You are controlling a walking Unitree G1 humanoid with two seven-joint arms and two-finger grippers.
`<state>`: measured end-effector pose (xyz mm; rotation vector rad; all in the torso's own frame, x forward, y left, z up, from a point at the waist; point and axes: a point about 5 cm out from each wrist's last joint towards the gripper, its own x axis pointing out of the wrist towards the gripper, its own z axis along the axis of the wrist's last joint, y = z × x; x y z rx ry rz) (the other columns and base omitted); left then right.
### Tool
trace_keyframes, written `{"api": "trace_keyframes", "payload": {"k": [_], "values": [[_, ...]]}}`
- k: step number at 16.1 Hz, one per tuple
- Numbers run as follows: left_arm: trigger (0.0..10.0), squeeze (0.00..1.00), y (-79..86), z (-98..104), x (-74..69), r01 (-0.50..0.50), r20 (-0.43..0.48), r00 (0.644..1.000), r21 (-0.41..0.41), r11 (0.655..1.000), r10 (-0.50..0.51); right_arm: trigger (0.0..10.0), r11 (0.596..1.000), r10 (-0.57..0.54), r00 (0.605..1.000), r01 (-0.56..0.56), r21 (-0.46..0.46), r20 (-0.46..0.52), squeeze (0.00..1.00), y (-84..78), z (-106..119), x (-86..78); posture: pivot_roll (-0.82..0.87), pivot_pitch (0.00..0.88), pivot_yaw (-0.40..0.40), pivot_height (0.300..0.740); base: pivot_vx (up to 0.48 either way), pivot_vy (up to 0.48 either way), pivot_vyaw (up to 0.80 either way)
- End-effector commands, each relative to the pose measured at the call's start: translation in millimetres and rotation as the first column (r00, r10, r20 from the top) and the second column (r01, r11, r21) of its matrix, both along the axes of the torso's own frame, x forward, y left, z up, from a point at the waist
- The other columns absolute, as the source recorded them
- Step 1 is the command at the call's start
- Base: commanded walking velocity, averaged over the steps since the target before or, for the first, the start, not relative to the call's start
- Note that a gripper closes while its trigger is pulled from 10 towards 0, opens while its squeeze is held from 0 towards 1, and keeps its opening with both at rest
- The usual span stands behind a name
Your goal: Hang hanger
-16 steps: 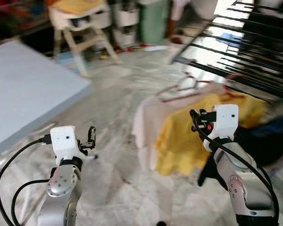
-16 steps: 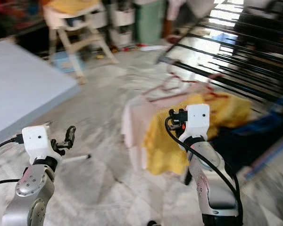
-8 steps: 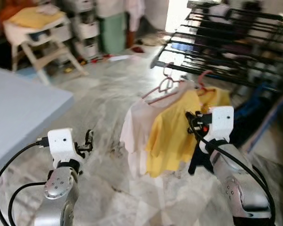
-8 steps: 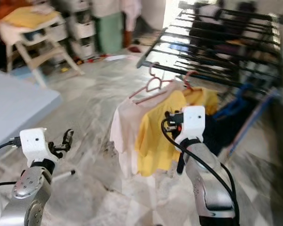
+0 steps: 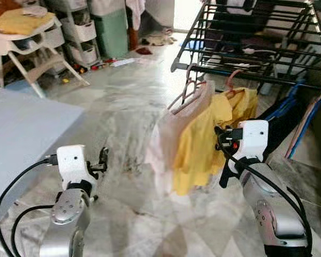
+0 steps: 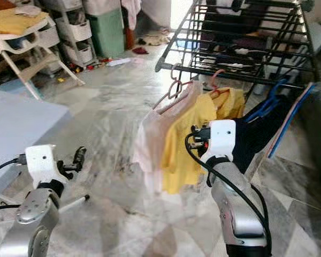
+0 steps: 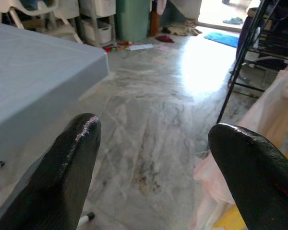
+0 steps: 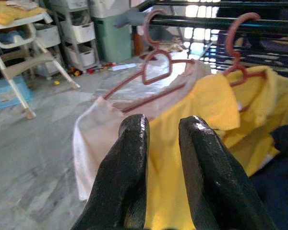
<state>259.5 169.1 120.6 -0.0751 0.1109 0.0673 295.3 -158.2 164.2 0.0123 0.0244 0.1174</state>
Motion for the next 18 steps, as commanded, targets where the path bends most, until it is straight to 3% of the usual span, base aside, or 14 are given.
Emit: {"api": "trace_keyframes", "payload": {"k": [1,5,6,7,12,18], "values": [[10.0,0.00,-4.8,0,0.5,0.031,-0.008,0.999,0.004,1.000,-0.031,10.0,0.999,-0.038,0.999,0.038,-0.007,0.005,0.00,-7.5,1,0.6,-0.04,0.089,0.034,0.740,0.000,0.000,0.00],[10.0,0.00,-0.3,-4,-5.1,0.031,-0.001,1.000,0.007,0.999,-0.031,10.0,0.996,-0.090,0.996,0.090,-0.003,0.018,0.00,-14.0,2,0.2,-0.04,0.092,0.034,0.740,0.000,0.000,0.00],[10.0,0.41,-0.2,-5,-5.9,0.036,0.005,0.999,-0.009,0.999,-0.036,10.0,0.995,-0.103,0.994,0.104,-0.012,0.019,0.63,-16.4,2,-0.4,-0.04,0.092,0.032,0.740,0.000,0.000,0.00],[10.0,1.00,-1.5,-4,-5.8,0.042,0.011,0.999,-0.019,0.999,-0.042,10.0,0.994,-0.109,0.994,0.109,-0.006,0.023,1.00,-16.8,2,-0.2,-0.04,0.091,0.032,0.740,0.000,0.000,0.00],[10.0,1.00,0.3,-4,-4.1,0.027,0.019,0.999,-0.019,0.999,-0.026,10.0,0.982,-0.185,0.983,0.186,-0.023,0.018,1.00,-25.9,0,2.1,-0.04,0.084,0.029,0.740,0.000,0.000,0.00],[10.0,1.00,0.6,-4,-1.7,0.026,0.017,1.000,-0.016,1.000,-0.025,10.0,0.982,-0.185,0.983,0.185,-0.025,0.013,1.00,-23.7,-2,5.1,-0.03,0.077,0.026,0.740,0.000,0.000,0.00]]}}
